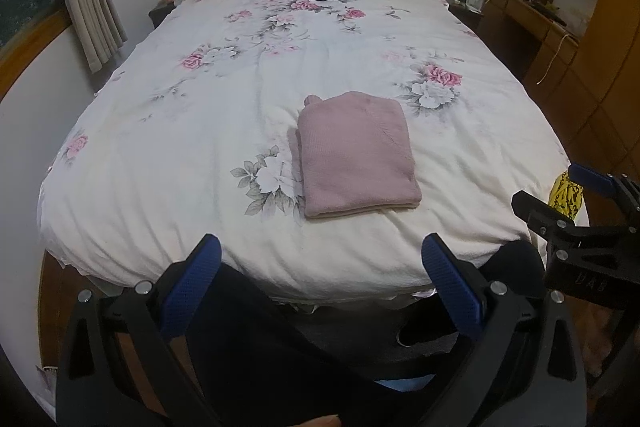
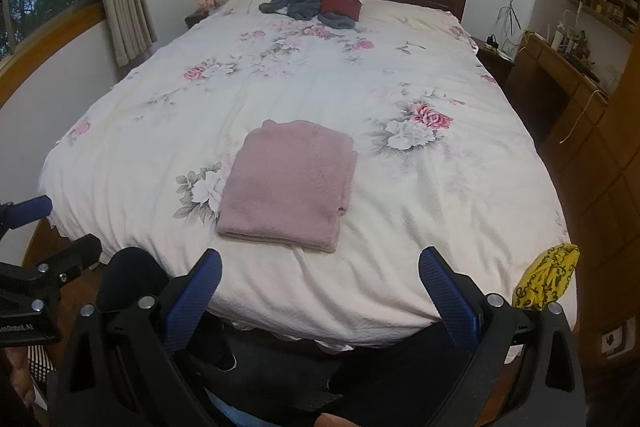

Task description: Fold small clothes

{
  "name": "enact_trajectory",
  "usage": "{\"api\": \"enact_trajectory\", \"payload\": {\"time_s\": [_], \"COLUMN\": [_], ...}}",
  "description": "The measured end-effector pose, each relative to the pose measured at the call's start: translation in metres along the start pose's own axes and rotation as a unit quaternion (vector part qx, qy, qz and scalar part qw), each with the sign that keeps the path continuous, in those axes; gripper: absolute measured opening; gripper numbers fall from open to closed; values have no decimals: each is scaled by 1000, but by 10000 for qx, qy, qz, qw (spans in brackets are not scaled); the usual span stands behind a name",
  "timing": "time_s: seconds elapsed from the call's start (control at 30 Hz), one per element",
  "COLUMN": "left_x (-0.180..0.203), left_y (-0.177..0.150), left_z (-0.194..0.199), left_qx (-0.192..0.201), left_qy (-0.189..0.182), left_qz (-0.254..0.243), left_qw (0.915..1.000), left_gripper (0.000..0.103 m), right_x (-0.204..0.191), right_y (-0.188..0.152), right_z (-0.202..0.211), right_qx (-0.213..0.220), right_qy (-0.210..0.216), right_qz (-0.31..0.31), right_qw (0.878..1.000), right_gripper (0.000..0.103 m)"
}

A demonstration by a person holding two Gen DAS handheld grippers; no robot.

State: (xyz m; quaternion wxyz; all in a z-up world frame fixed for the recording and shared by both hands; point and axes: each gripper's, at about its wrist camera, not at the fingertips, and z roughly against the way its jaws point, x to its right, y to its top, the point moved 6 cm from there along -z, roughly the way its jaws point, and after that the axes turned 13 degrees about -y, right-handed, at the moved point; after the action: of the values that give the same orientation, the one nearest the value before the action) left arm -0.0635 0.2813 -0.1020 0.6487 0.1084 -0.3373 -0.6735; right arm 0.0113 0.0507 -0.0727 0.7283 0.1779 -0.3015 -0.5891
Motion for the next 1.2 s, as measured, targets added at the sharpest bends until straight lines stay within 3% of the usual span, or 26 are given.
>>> {"api": "enact_trajectory", "payload": {"time_s": [1.2], "left_x": [-3], "left_y": [1], "left_z": [-1], "left_qx": [-15], "left_qy": [59], "left_qz": [12], "left_qw": [10000], "left_gripper": [100], "right_x": [-2], "right_y": [0], "right_z": [-3], "right_qx": [42], "right_qy": [8], "right_qz": [16], "right_qw": [10000], "right_gripper": [99]}}
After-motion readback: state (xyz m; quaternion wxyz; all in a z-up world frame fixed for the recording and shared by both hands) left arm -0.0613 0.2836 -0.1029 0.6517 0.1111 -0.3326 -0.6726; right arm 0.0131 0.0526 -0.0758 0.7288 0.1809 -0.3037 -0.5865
